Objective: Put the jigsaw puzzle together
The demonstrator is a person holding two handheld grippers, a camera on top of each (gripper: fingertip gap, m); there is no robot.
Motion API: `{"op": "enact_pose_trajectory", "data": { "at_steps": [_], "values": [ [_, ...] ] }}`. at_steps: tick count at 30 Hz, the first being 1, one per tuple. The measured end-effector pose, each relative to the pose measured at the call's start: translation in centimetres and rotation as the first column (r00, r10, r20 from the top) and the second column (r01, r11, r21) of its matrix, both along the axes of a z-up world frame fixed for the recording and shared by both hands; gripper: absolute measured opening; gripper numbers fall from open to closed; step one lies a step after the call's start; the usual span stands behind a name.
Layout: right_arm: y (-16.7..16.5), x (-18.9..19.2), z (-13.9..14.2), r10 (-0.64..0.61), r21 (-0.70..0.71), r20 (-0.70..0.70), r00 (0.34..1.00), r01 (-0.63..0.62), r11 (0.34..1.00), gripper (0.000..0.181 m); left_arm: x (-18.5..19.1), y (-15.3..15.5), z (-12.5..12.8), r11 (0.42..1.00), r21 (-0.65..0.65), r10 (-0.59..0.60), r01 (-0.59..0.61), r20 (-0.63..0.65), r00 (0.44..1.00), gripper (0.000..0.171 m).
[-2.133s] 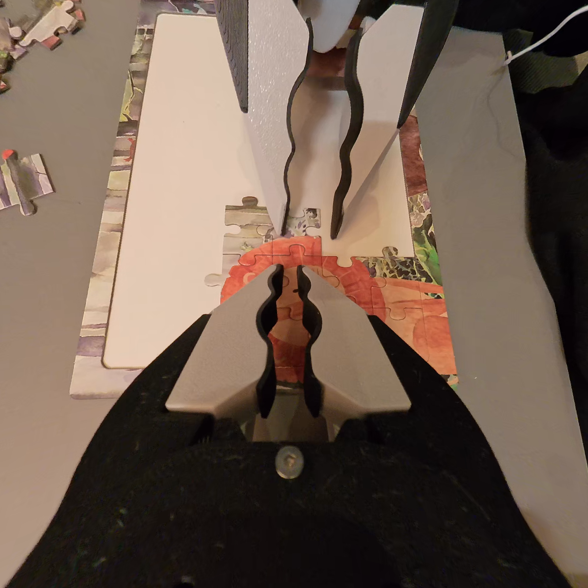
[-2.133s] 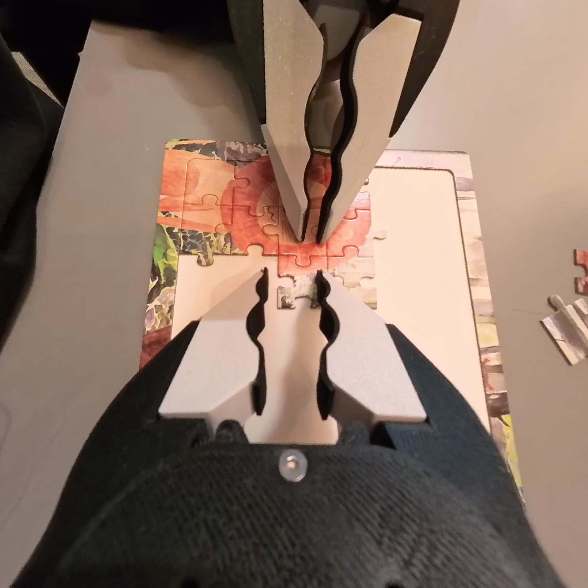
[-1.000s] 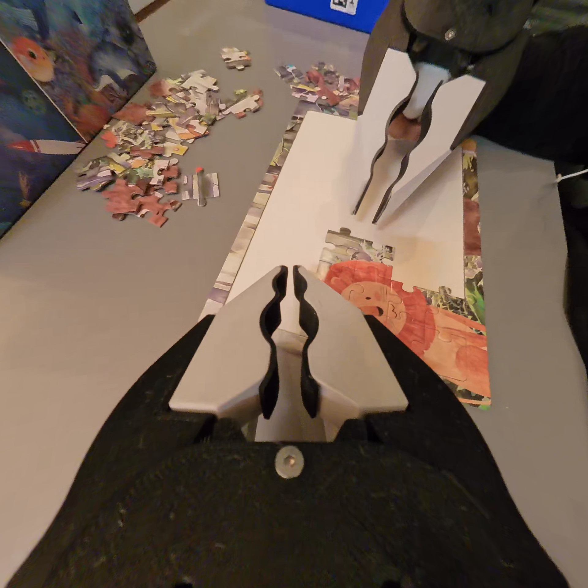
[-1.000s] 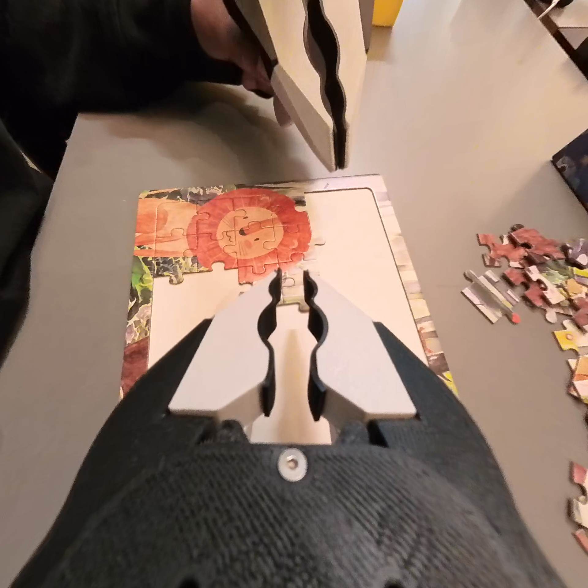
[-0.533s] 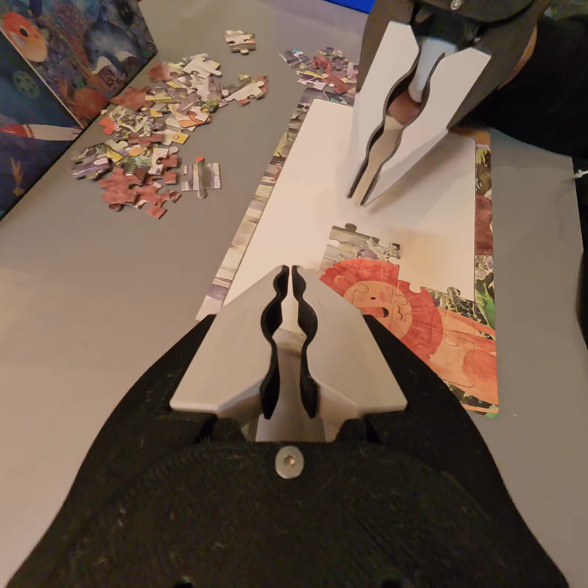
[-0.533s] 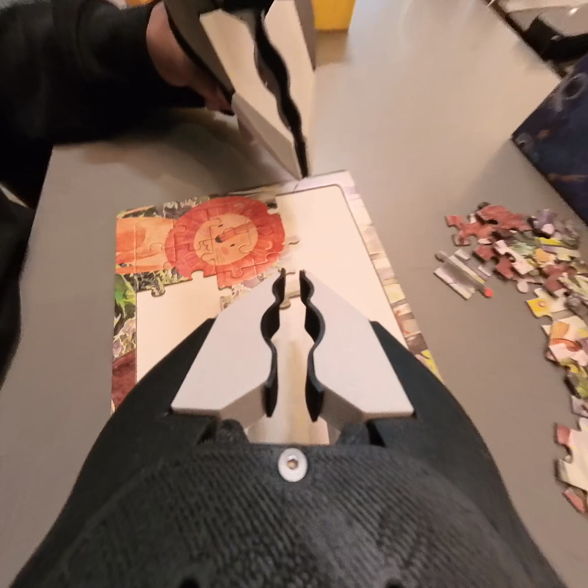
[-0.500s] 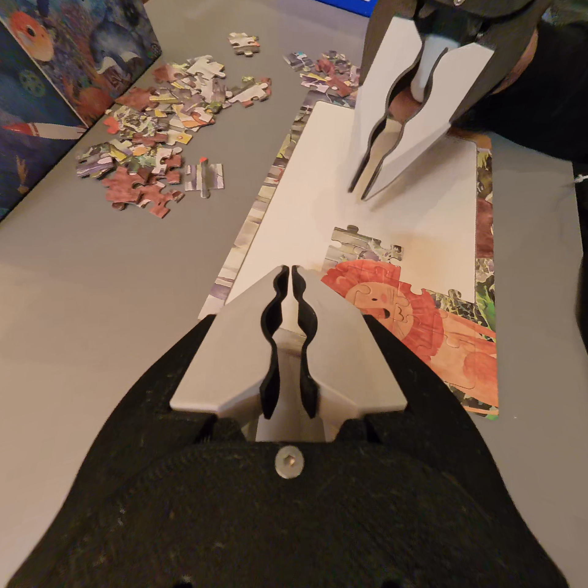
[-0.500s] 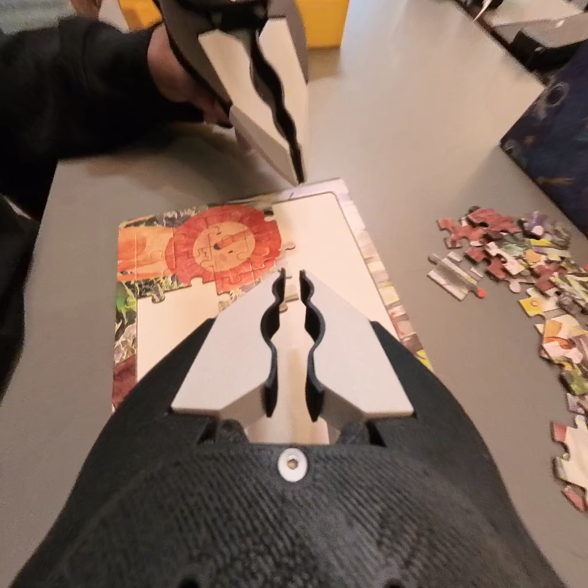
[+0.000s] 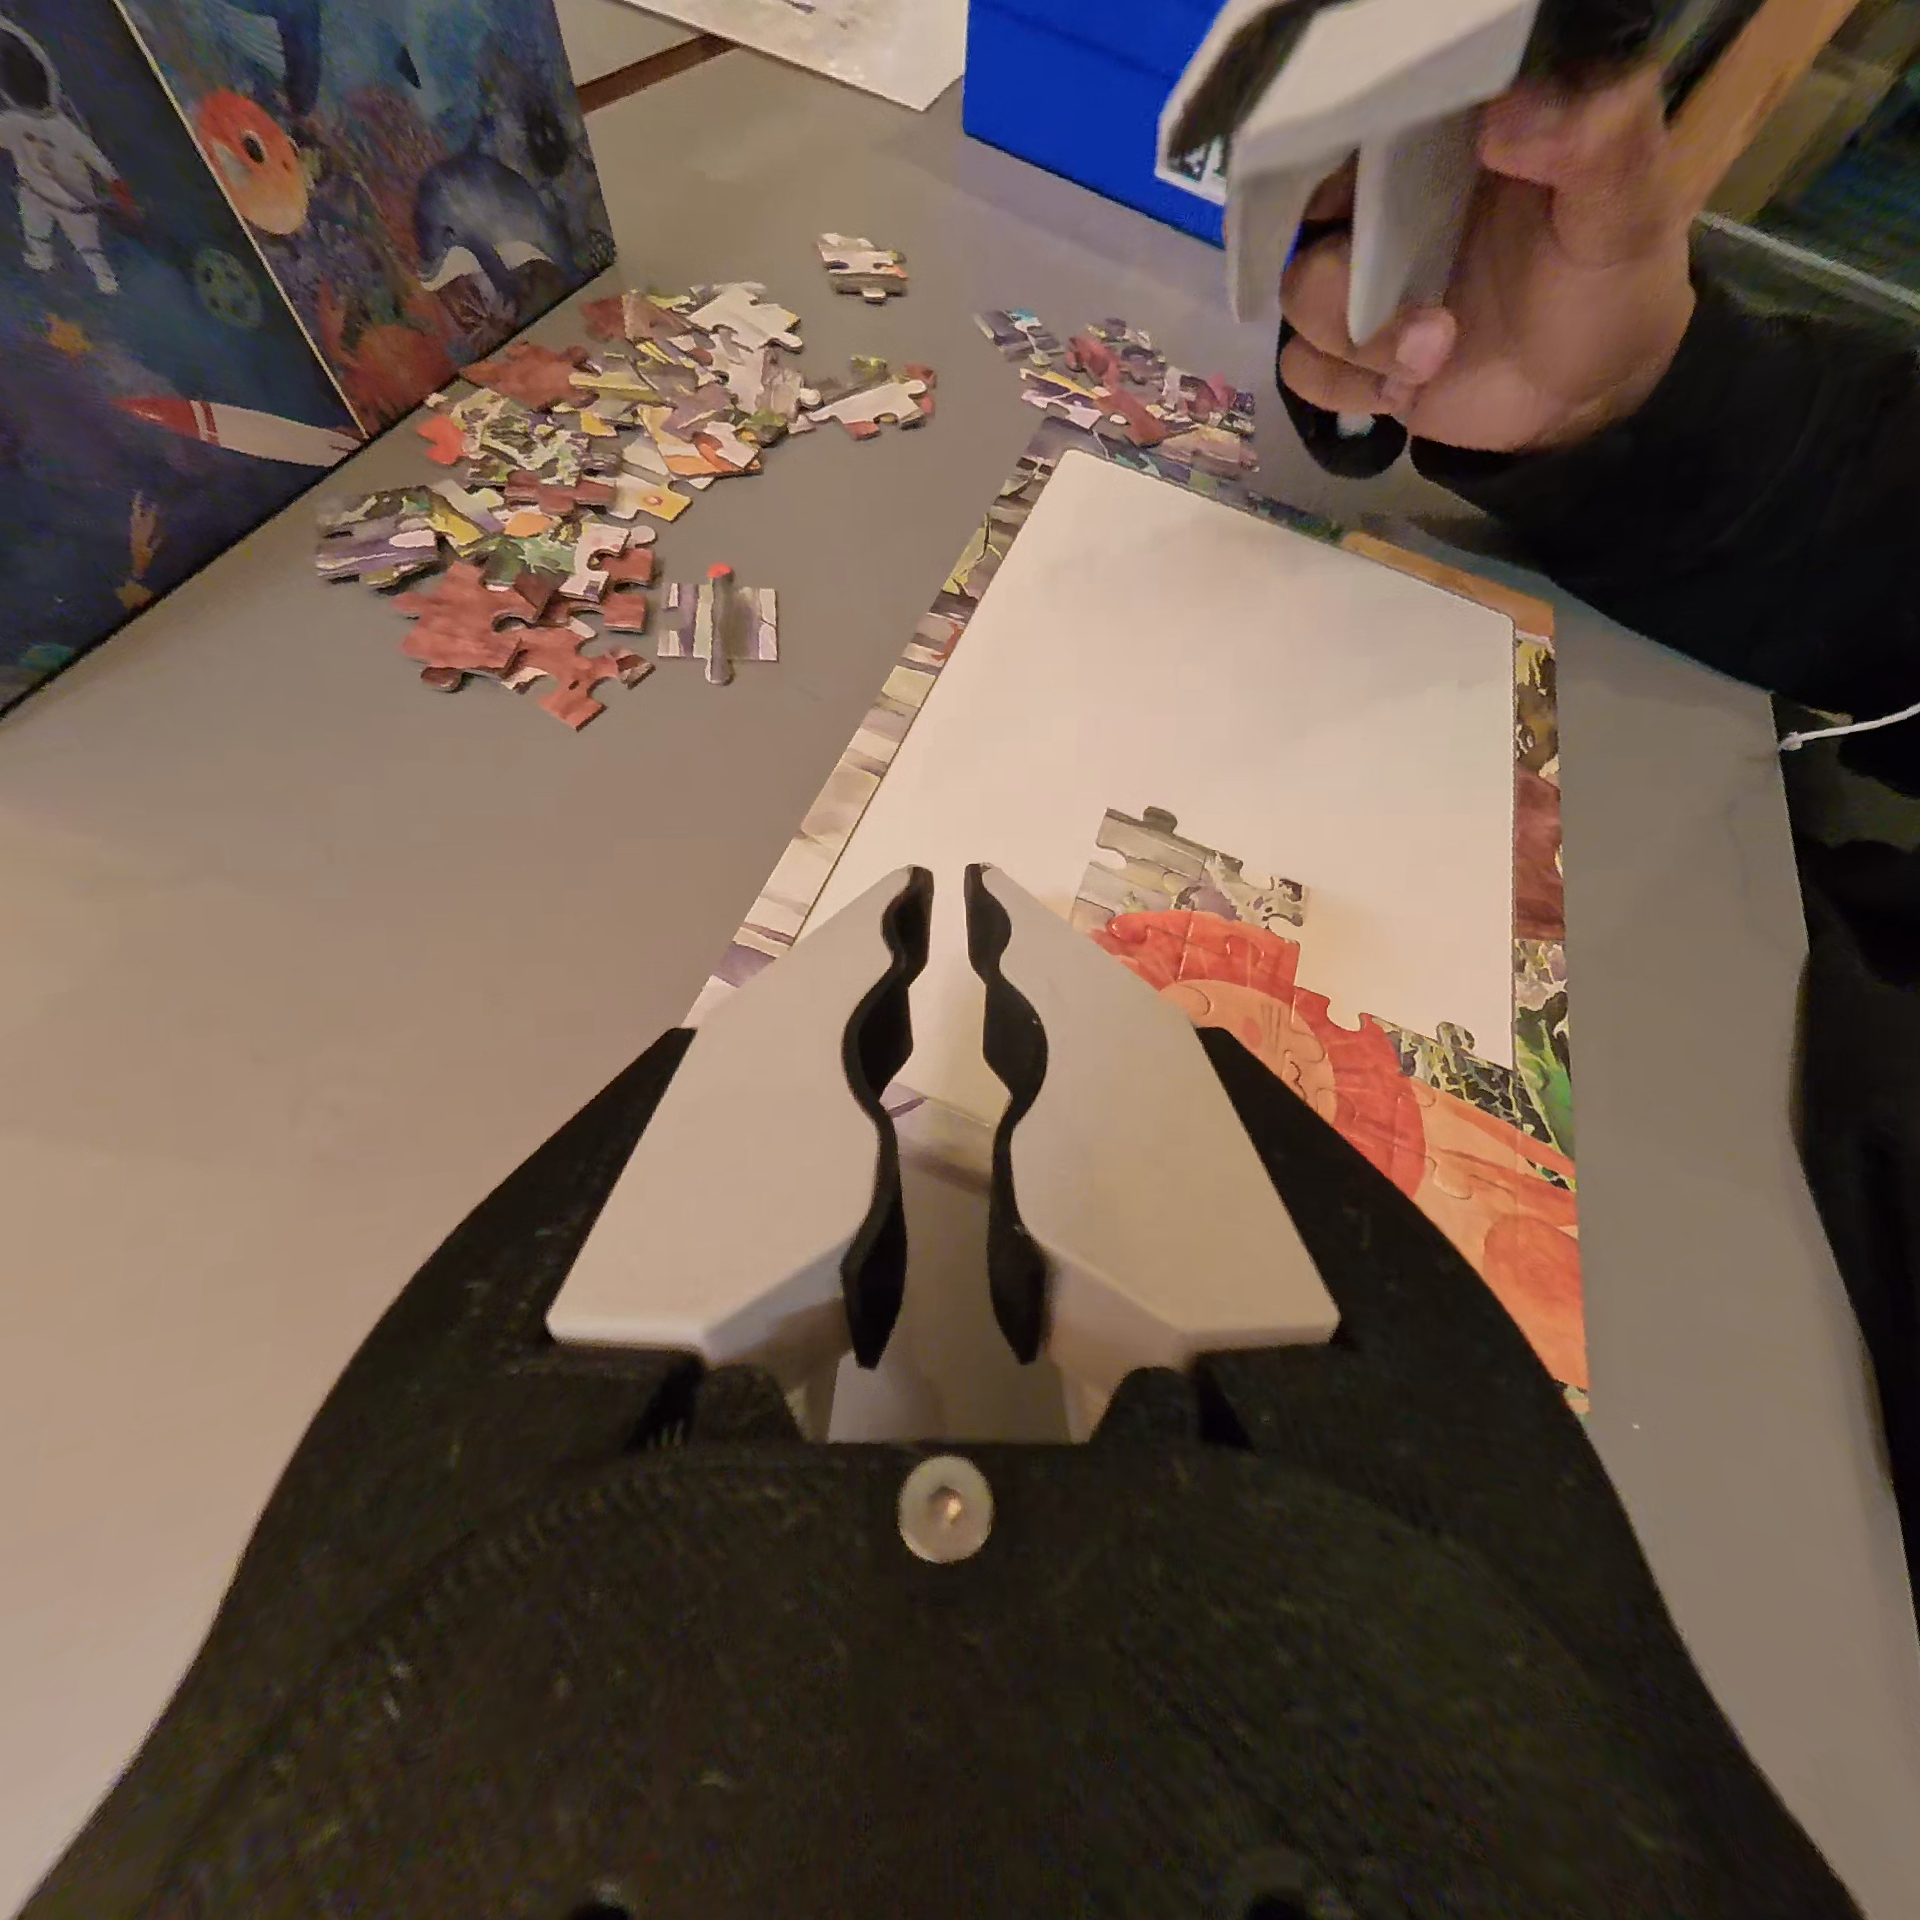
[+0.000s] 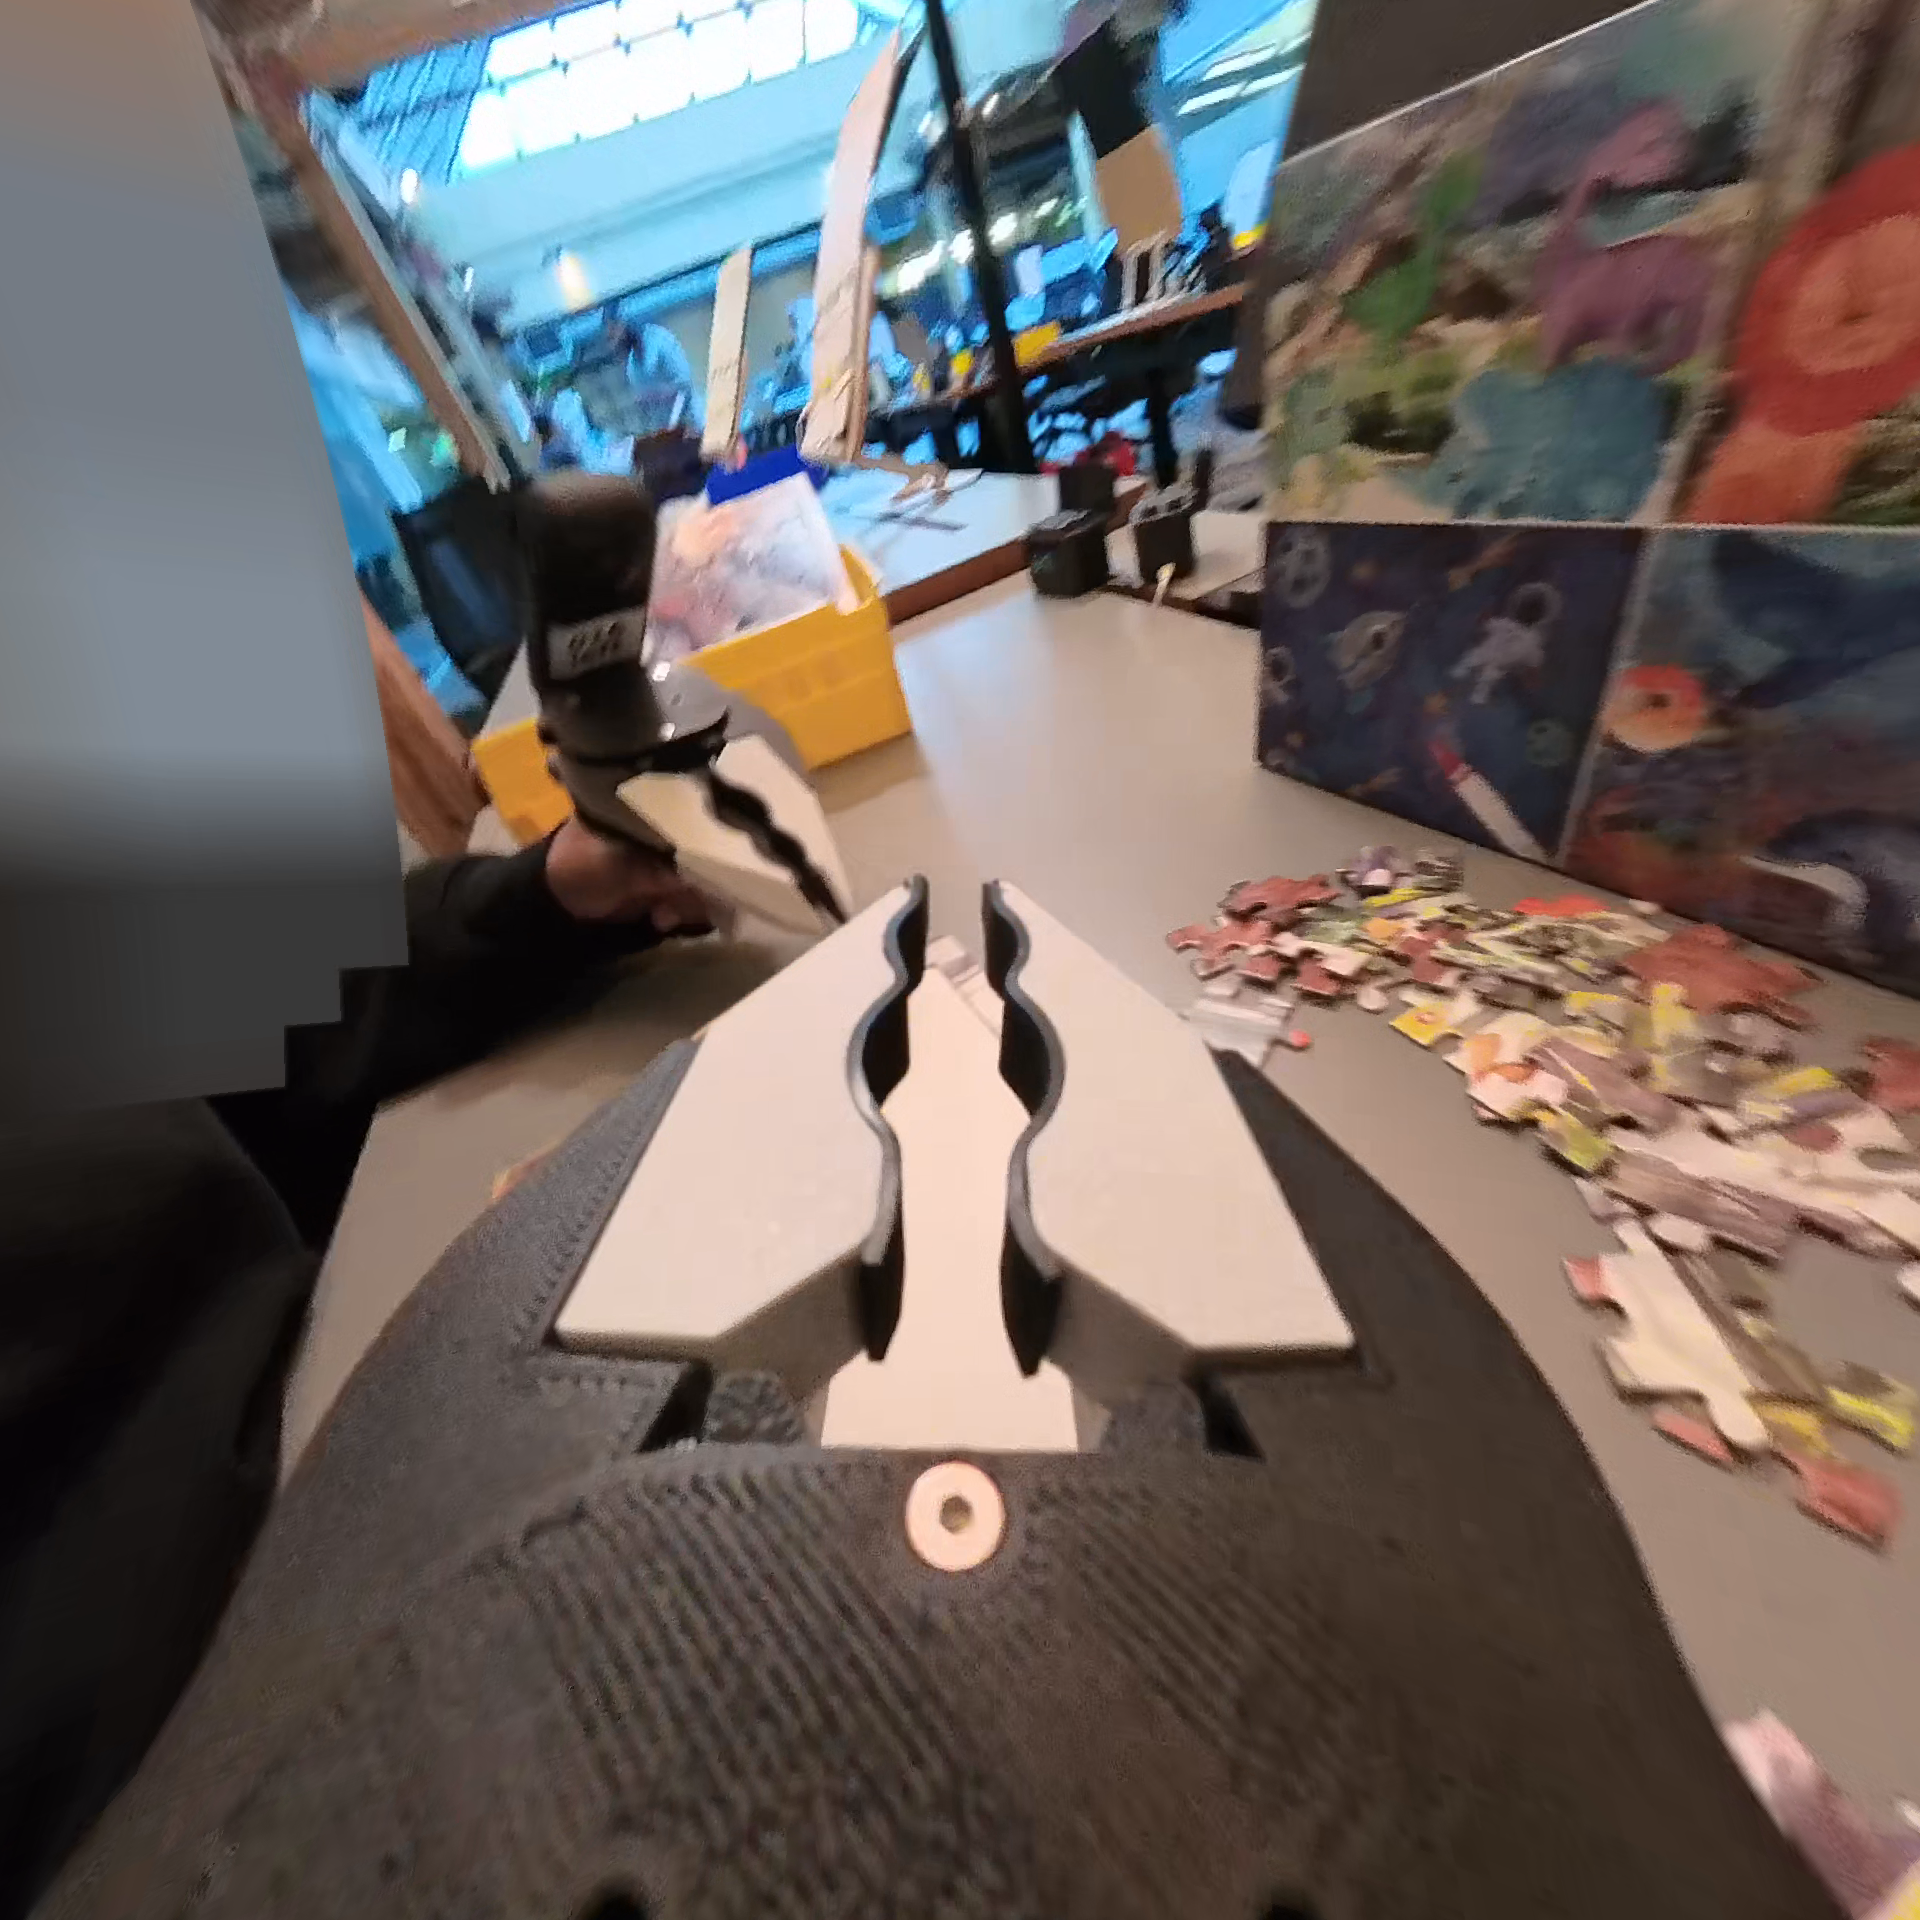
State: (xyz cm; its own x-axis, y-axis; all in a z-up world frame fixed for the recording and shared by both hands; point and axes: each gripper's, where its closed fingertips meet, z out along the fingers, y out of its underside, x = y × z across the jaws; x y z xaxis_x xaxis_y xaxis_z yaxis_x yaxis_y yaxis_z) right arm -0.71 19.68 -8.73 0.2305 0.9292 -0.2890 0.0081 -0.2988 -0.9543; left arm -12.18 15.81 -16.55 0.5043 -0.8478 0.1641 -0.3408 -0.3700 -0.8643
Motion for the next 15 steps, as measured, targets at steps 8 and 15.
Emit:
{"op": "enact_pose_trajectory", "data": {
  "at_steps": [8,15],
  "values": [
    [5.1,6.4,0.7,-0.307,0.112,0.036,0.951,0.302,0.947,0.008,0.4,-0.3,-0.1,1.000,-0.002,-0.014,0.014,-0.003,1.000,0.005],
    [5.5,7.8,1.9,-0.368,0.190,0.024,0.929,0.357,0.914,0.008,0.8,-0.7,-0.3,0.999,-0.019,-0.037,0.036,-0.002,0.999,0.004]
  ]
}}
